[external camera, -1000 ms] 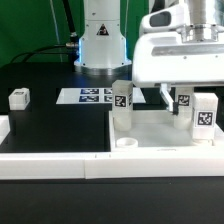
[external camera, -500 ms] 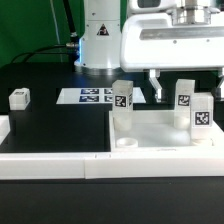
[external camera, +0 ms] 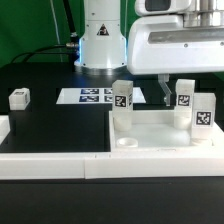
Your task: Assemble square table
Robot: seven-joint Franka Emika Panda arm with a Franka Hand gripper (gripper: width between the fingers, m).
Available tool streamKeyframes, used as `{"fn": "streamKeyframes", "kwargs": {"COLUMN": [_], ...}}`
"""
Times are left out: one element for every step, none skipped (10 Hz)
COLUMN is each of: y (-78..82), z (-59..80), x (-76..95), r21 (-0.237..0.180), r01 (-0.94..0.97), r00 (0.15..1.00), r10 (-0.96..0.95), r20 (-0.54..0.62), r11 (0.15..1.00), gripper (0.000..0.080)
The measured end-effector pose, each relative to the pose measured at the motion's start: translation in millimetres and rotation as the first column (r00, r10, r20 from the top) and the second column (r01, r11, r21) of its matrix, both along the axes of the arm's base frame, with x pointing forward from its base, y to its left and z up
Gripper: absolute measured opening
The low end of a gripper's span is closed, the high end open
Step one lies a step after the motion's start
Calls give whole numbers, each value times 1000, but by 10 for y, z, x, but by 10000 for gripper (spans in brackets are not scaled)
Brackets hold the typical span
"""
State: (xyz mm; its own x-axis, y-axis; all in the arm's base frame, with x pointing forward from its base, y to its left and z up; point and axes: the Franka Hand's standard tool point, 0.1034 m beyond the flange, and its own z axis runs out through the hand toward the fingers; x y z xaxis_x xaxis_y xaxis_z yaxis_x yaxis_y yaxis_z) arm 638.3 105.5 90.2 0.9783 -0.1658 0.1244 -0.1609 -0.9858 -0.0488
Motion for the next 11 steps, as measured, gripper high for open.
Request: {"fn": "streamKeyframes", "kwargs": {"y": [6,2,3,12,4,2,1,1,1,1,1], "z": [-37,-77,-113,-124,-123,-123,-123,-123,-123,-124,-126], "x": [-13,-45,-118,-127,-125,-125,-125,-125,-124,-125,-126], "r21": [0,4,23,25,25,24,25,26,26,30,35], "r01": [12,35,83,95,96,97,102,127,127,166,264], "r00": [1000,999,995,993,993,993,993,990,990,984,962], "r10": [-12,-35,-81,-93,-95,-95,-100,-125,-125,-163,-260], "r20": [-2,-19,-66,-71,-70,-70,-70,-72,-71,-74,-80], "r11": [1000,999,996,995,995,995,995,992,992,986,964], "gripper": [648,648,648,648,648,625,625,420,420,291,291]}}
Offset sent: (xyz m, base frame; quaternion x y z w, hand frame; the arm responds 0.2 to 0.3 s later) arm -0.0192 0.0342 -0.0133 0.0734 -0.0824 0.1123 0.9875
